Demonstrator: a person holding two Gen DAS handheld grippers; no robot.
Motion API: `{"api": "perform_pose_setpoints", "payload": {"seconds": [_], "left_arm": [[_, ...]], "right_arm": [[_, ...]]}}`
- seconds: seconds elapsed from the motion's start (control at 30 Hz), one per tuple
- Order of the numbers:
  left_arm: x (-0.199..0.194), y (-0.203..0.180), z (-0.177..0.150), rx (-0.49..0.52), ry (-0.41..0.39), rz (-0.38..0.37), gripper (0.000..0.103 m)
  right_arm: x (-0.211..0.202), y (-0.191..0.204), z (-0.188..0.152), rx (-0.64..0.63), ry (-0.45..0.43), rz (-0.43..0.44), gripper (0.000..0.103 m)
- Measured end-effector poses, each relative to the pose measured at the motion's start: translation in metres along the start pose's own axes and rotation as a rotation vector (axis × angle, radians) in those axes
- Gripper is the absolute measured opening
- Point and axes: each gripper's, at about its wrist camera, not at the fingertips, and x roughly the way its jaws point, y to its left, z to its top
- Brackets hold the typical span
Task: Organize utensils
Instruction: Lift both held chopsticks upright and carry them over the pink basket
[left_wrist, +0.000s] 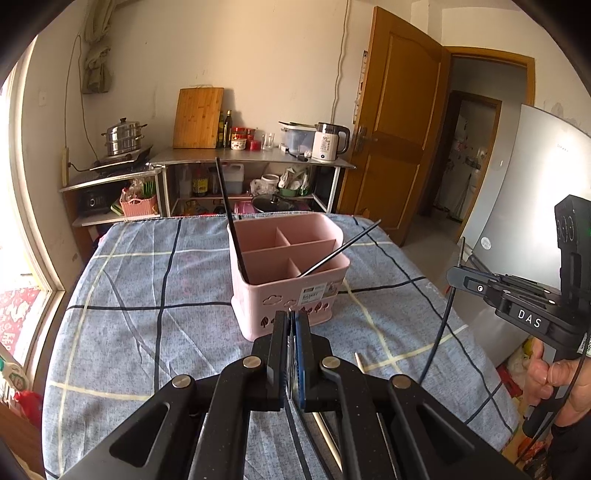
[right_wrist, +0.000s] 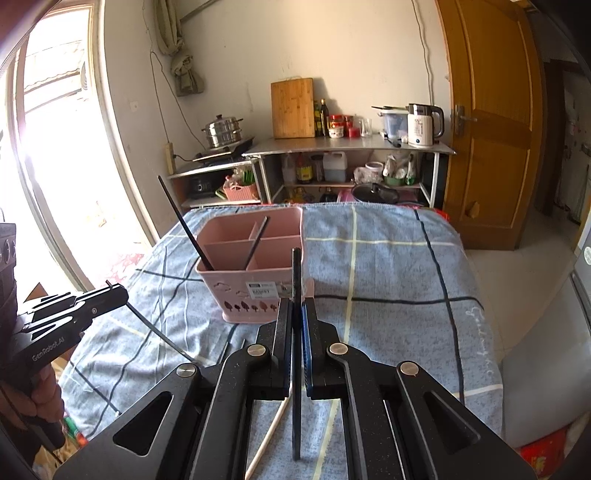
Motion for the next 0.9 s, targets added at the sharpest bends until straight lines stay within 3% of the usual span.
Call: {"api": "perform_pose_setpoints", "payload": {"seconds": [0.5, 0.9], "left_arm": [[-0.017, 0.001, 0.025, -0.001, -0.021, -0.047, 0.003], [-0.022, 0.007, 0.092, 0.029, -0.099, -0.043, 0.003]], "right_arm": [[-0.02, 0.014, 0.021, -0.026, -0.057, 0.041, 0.005], [-0.017, 0.04, 0.07, -0.064, -0.131, 0.099, 0.005]]}}
